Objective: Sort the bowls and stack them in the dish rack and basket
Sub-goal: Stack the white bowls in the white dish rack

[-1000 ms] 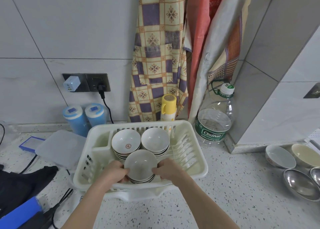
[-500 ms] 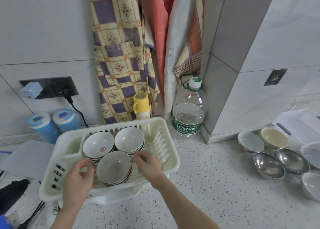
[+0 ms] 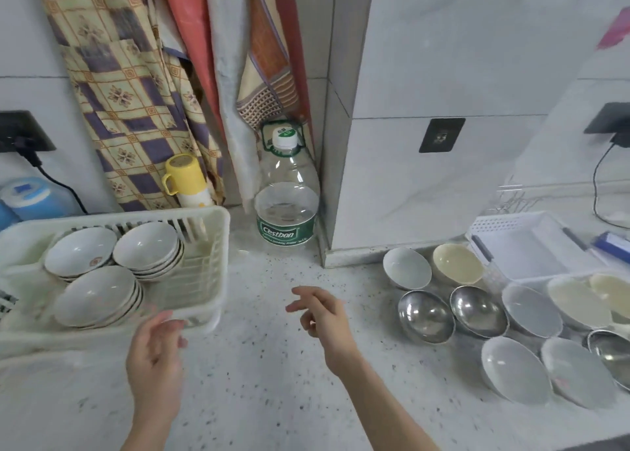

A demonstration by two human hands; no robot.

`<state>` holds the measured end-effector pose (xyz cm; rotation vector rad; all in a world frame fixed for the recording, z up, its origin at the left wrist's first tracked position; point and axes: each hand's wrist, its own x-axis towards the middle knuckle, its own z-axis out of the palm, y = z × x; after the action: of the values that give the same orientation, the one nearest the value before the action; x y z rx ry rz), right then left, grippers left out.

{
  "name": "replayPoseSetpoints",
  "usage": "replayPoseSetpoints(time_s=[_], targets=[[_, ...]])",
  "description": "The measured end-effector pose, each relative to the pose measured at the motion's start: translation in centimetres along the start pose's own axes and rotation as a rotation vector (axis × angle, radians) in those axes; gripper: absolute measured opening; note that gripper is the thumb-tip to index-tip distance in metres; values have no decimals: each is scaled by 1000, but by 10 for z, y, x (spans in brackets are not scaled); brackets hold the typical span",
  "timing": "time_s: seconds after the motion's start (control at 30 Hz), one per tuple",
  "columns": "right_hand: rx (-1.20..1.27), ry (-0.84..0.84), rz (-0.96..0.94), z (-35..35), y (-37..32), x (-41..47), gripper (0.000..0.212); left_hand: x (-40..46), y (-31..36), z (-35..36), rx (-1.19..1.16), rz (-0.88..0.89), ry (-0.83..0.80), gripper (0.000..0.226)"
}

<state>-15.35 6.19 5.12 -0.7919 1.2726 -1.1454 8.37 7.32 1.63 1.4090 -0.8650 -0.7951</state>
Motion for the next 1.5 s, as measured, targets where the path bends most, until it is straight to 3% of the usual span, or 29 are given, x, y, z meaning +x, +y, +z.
replayPoseSetpoints(time_s=[0.1, 0.27, 0.43, 0.57, 0.7, 0.87, 1.1, 1.27, 1.5], targets=[[-18, 50, 32, -69, -6, -16, 18, -68, -4, 63, 14, -113, -109, 26], [92, 288, -21, -165, -7, -50, 15, -164, -14, 160, 165, -291, -456, 13], [275, 708, -116, -242, 9, -87, 27, -225, -25, 233, 353, -439, -865, 17], [351, 1045, -32, -288, 31, -116, 22, -249, -23, 278, 466, -569, -1041, 31], [316, 1234, 181, -328, 51, -128, 26, -270, -25, 313, 482, -625, -1094, 37], [318, 1060, 390, -367, 63, -127, 43, -289, -36, 337, 386, -731, -1042, 37], [270, 1041, 362, -381, 60, -113, 26, -293, -42, 347, 270, -866, -1011, 12], [266, 1113, 370, -383, 60, -109, 12, -289, -39, 340, 294, -811, -990, 15], [269, 1223, 217, -346, 62, -119, 11, -257, -21, 290, 239, -702, -1000, 27]])
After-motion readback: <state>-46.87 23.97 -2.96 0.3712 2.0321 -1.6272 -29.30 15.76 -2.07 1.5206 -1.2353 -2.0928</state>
